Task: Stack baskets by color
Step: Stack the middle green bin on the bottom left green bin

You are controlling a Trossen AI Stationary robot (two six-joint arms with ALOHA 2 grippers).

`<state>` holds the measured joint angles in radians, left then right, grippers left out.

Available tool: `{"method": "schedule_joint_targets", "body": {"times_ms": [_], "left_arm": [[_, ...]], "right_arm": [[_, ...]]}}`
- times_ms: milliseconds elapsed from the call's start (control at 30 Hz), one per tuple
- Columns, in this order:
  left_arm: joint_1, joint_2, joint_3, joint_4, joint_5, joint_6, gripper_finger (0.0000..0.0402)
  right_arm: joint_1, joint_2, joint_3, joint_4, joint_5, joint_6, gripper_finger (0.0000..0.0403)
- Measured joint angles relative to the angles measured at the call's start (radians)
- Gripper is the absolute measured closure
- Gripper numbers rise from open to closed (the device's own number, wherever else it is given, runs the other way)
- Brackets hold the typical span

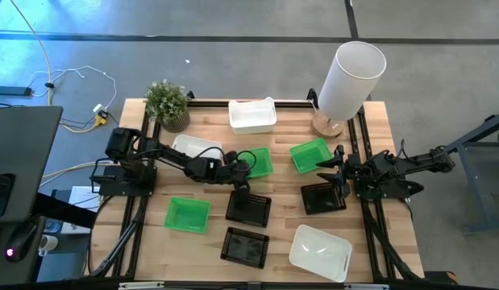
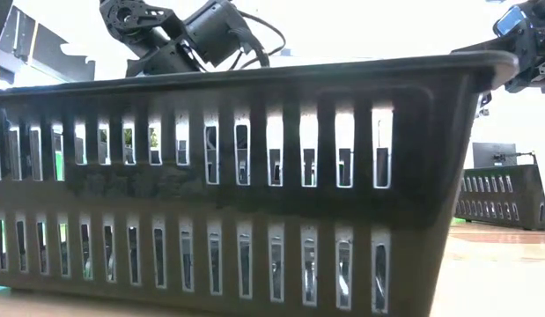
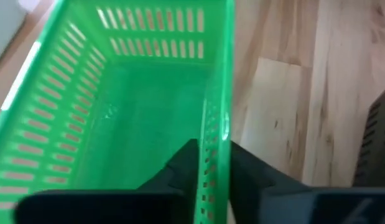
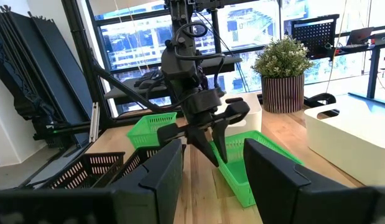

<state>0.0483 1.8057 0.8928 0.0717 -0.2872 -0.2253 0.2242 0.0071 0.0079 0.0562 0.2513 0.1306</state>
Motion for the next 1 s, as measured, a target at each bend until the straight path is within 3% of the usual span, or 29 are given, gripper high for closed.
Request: {"method": "schedule_joint_targets", "body": {"times_ms": [100,467,767,1000], "left_arm": [[0.0,-0.001,0.0,0.0,0.007,0.001,0.0395],[-0.013,-0.084,0.001,-0.017,0.018,0.078,0.0401],[-0.079,-0.309,0.002,-0.218,0.015,0.098,0.0401],[-0.206,-0.502,0.001,-0.406,-0.003,0.104,0.0401]], "right_arm": [[0.0,0.0,0.0,0.0,0.0,0.0,0.0242],[0.0,-0.001,0.0,0.0,0.0,0.0,0.0242],[0.0,0.0,0.0,0.0,0.0,0.0,0.0242],[0.0,0.012,0.0,-0.001,0.0,0.0,0.0242]]}}
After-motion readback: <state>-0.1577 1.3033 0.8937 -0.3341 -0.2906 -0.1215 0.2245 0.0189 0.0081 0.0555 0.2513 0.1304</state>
